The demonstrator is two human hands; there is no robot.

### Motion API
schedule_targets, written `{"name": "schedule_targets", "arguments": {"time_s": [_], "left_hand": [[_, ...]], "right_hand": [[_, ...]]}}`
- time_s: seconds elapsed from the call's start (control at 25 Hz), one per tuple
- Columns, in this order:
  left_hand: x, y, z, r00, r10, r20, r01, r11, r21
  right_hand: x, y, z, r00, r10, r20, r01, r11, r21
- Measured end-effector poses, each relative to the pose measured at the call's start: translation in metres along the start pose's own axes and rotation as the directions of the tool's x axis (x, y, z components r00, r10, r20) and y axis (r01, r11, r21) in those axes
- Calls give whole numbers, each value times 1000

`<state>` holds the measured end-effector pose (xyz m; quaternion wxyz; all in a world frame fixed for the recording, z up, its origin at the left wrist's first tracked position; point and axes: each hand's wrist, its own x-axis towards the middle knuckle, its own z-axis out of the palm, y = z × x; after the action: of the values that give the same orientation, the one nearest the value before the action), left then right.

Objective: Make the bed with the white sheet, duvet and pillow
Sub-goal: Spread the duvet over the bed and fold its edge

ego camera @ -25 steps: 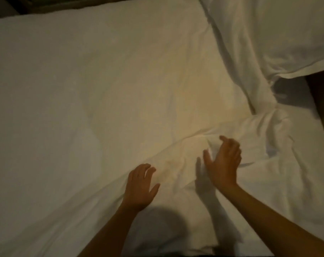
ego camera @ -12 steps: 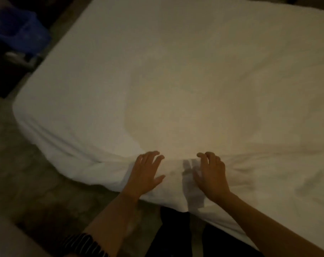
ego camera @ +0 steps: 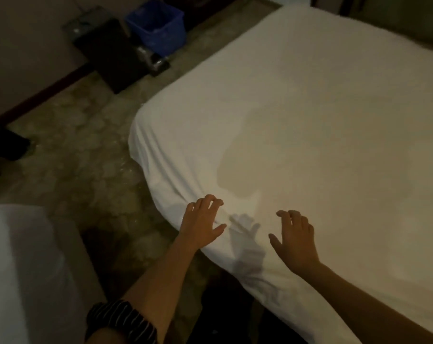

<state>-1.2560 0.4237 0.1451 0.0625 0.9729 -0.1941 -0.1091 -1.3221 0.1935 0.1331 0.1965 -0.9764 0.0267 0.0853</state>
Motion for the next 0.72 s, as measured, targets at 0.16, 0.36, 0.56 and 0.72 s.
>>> {"name": "schedule_targets", "arguments": {"time_s": [0.16, 0.36, 0.56, 0.72], "left_hand": [[-7, -101, -27, 989, -150, -8, 149, 985, -90], [-17, -273, -46, 968, -247, 45, 251, 961, -116], [1, -408, -81, 955, -284, 86, 294, 942, -160], [46, -480, -80, 966, -196, 167, 219, 967, -130]], "right_hand": [[65, -101, 22, 987, -152, 43, 154, 986, -61], [140, -255, 90, 974, -204, 94, 203, 979, 18], [202, -381, 137, 978, -151, 146, 150, 989, 18], [251, -427, 162, 975, -110, 193, 113, 994, -4]]}}
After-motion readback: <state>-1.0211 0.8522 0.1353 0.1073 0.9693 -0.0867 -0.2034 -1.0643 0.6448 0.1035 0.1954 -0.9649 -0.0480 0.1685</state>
